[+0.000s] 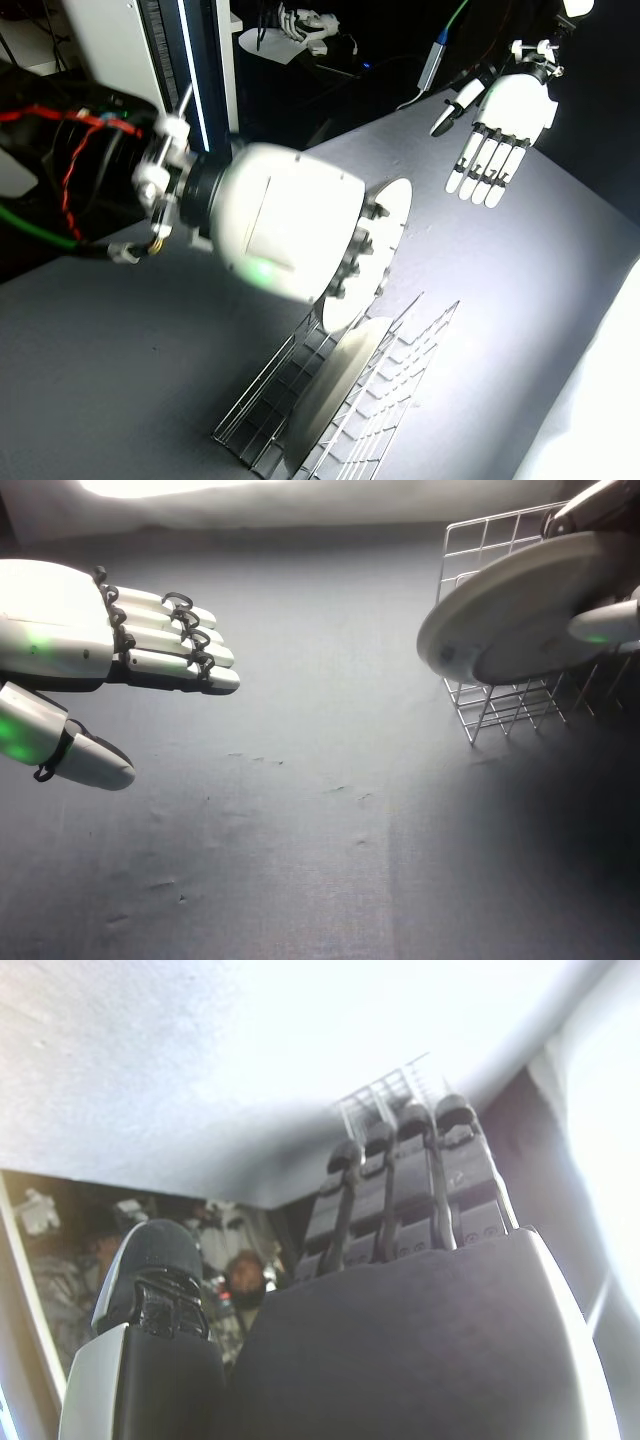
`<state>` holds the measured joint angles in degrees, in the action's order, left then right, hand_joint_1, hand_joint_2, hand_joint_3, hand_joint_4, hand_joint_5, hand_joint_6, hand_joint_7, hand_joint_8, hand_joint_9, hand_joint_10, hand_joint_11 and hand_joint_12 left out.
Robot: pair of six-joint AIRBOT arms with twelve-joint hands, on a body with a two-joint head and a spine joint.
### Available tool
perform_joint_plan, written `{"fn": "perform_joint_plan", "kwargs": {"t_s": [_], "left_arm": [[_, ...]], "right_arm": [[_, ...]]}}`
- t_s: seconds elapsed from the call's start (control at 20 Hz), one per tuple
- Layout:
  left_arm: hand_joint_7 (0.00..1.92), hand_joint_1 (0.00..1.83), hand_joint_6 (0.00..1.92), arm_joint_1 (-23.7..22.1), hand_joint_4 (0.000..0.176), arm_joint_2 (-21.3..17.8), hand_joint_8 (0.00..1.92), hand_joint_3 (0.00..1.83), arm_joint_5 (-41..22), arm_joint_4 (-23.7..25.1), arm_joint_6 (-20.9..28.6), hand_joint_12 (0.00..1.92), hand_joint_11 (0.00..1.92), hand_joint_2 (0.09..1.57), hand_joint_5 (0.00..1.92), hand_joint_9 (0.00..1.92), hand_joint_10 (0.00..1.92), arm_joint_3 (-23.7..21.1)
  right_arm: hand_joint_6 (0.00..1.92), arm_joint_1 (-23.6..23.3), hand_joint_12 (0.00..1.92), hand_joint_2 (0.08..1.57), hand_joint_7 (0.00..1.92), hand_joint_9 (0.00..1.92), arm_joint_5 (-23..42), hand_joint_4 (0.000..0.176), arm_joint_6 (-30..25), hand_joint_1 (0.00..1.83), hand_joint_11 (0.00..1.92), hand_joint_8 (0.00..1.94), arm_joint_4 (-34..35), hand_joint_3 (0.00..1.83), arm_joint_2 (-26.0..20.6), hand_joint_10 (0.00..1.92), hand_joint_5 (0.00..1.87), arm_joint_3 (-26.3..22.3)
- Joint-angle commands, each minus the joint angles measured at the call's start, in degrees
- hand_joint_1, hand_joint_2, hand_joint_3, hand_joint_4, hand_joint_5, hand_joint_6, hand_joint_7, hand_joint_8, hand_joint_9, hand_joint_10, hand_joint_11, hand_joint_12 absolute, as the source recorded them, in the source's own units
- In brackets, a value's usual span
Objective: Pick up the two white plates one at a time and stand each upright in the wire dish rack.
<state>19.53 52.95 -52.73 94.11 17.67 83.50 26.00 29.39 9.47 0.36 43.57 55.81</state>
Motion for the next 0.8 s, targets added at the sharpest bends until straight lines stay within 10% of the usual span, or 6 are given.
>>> {"fn": "perform_joint_plan", "kwargs": {"t_s": [0.0,0.15,0.35,0.4,0.55,0.75], "left_arm": [[0.00,0.00,0.00,-0.4,0.000,-0.5,0.00,0.00,-1.0,-3.9,-0.1,0.00,0.00,1.26,0.00,0.00,0.00,-0.1],[0.00,0.00,0.00,-0.3,0.000,-0.5,0.00,0.00,-1.0,-3.9,-0.1,0.00,0.00,1.26,0.00,0.00,0.00,-0.2],[0.00,0.00,0.00,-0.3,0.000,-0.5,0.00,0.00,-0.9,-3.9,-0.1,0.00,0.00,1.26,0.00,0.00,0.00,-0.3],[0.00,0.00,0.00,-0.2,0.000,-0.5,0.00,0.00,-0.9,-3.9,-0.1,0.00,0.00,1.26,0.00,0.00,0.00,-0.3],[0.00,0.00,0.00,-0.2,0.000,-0.5,0.00,0.00,-0.9,-3.9,-0.1,0.00,0.00,1.26,0.00,0.00,0.00,-0.3],[0.00,0.00,0.00,-0.2,0.000,-0.5,0.00,0.00,-0.9,-3.9,-0.1,0.00,0.00,1.26,0.00,0.00,0.00,-0.3]], "right_arm": [[1.06,-0.6,1.27,1.12,1.01,0.83,8.8,0.000,-0.8,1.36,0.76,0.86,0.6,0.00,-0.1,1.23,0.98,0.4],[1.04,-0.2,1.22,1.12,1.01,0.82,8.9,0.000,-0.6,1.36,0.76,0.87,-0.3,0.00,1.3,1.21,0.99,2.6],[1.05,0.2,1.17,1.12,0.97,1.02,8.9,0.008,-0.3,1.22,0.77,0.94,-1.5,0.00,2.9,0.21,0.98,5.9],[1.04,0.6,1.12,1.11,1.04,0.90,8.9,0.000,-0.2,1.34,0.79,0.86,-1.8,0.00,3.4,0.95,0.97,6.9],[1.22,1.0,1.06,1.16,0.94,0.98,8.9,0.012,0.3,1.20,0.73,1.02,-2.7,0.00,4.0,0.23,0.85,7.9],[1.26,1.3,1.04,1.16,0.96,1.01,8.9,0.000,1.0,1.20,0.66,1.01,-6.9,0.00,4.2,0.06,0.81,8.1]]}}
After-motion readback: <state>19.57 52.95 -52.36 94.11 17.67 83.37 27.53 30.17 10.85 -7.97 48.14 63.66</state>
